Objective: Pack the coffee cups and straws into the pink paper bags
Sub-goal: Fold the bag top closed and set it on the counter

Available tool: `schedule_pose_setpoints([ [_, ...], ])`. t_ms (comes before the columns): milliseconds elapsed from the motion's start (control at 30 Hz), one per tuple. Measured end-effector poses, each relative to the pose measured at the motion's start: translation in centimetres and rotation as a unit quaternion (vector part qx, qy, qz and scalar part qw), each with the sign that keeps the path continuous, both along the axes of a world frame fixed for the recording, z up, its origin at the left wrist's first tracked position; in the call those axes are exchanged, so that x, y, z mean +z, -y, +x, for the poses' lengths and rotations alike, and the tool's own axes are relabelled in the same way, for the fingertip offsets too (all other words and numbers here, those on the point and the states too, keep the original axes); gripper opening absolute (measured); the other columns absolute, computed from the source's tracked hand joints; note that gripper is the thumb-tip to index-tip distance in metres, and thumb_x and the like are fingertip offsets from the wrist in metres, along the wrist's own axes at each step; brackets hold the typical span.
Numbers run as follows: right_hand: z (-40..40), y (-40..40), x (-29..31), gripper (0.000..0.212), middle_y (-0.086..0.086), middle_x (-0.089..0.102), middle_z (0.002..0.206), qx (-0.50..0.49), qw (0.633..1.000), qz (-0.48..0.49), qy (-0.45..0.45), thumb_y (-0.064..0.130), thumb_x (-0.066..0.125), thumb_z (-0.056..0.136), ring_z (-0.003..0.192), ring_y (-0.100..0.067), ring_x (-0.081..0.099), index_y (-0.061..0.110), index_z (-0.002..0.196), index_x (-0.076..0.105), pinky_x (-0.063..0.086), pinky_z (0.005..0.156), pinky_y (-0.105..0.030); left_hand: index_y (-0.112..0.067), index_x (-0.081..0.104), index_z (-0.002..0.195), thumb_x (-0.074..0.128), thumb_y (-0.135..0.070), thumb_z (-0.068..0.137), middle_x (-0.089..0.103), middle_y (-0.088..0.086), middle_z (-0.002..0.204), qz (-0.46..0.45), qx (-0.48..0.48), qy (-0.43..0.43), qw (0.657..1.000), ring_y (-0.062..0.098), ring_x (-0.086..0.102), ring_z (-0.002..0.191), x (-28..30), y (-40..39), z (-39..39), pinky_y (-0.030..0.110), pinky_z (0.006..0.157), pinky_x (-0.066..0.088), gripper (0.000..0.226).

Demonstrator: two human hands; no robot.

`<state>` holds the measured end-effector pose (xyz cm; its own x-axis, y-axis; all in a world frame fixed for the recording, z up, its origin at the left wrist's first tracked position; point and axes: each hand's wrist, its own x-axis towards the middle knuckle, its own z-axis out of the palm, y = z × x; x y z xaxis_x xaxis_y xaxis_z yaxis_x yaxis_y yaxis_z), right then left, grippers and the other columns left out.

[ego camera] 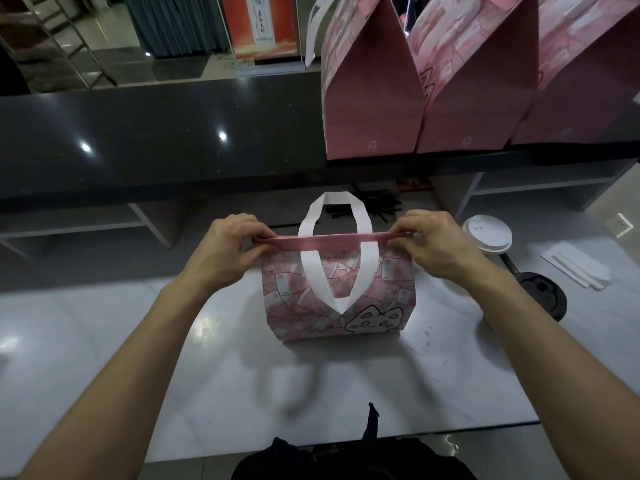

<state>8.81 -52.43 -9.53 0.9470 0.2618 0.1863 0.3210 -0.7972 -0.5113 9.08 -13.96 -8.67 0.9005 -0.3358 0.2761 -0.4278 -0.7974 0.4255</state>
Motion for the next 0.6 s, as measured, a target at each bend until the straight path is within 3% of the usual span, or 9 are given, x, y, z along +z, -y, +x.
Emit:
schedule_pose_setpoints([
  [167, -1.3, -0.2, 1.5, 0.020, 0.008, 0.070, 0.096, 0.006, 1.000, -0.028, 0.011, 0.032, 0.083, 0.094, 0.088, -0.012, 0.064, 0.023, 0.112, 0.085, 0.059, 0.079, -0.034, -0.018, 0.085, 0.105, 0.088, -0.027, 0.090, 0.072, -0.006, 0.096, 0.040, 0.005, -0.005, 0.999, 0.019, 0.064, 0.097, 1.1, 0.5, -0.5, 0.050, 0.088, 0.061, 0.018],
  [333, -0.6, -1.7, 5.9, 0.027, 0.019, 0.071, 0.105, 0.017, 0.999, 0.041, 0.019, 0.052, 0.075, 0.095, 0.099, 0.000, 0.067, 0.031, 0.111, 0.082, 0.055, 0.090, -0.025, -0.037, 0.079, 0.109, 0.073, -0.066, 0.087, 0.067, -0.021, 0.108, 0.044, -0.034, -0.046, 0.997, 0.004, 0.064, 0.106, 4.8, 1.2, 0.4, 0.032, 0.092, 0.057, 0.036],
  [400, 0.0, -3.7, 6.8, 0.045, 0.018, 0.068, 0.110, 0.045, 0.999, -0.004, -0.011, 0.063, 0.080, 0.086, 0.101, -0.003, 0.066, 0.032, 0.118, 0.080, 0.056, 0.090, -0.027, -0.037, 0.080, 0.112, 0.071, -0.074, 0.083, 0.069, -0.023, 0.107, 0.036, -0.049, -0.048, 0.997, 0.000, 0.065, 0.104, 5.7, 2.7, 0.6, 0.028, 0.090, 0.056, 0.047],
  [467, 0.4, -5.8, 6.7, 0.054, 0.019, 0.063, 0.111, 0.077, 0.990, -0.109, -0.049, 0.069, 0.084, 0.078, 0.101, -0.006, 0.061, 0.034, 0.118, 0.076, 0.055, 0.087, -0.032, -0.035, 0.079, 0.114, 0.076, -0.075, 0.079, 0.069, -0.021, 0.105, 0.074, -0.067, -0.056, 0.993, 0.000, 0.065, 0.100, 5.9, 4.9, 0.6, 0.026, 0.085, 0.056, 0.054],
  [600, 0.6, -8.5, 5.1, 0.024, 0.014, 0.059, 0.096, 0.098, 0.983, -0.152, -0.035, 0.048, 0.086, 0.084, 0.089, -0.011, 0.059, 0.031, 0.093, 0.073, 0.058, 0.079, -0.043, -0.031, 0.079, 0.104, 0.082, -0.056, 0.087, 0.065, -0.017, 0.093, 0.139, -0.071, -0.034, 0.987, 0.008, 0.064, 0.091, 4.4, 7.7, 0.8, 0.035, 0.078, 0.057, 0.030],
])
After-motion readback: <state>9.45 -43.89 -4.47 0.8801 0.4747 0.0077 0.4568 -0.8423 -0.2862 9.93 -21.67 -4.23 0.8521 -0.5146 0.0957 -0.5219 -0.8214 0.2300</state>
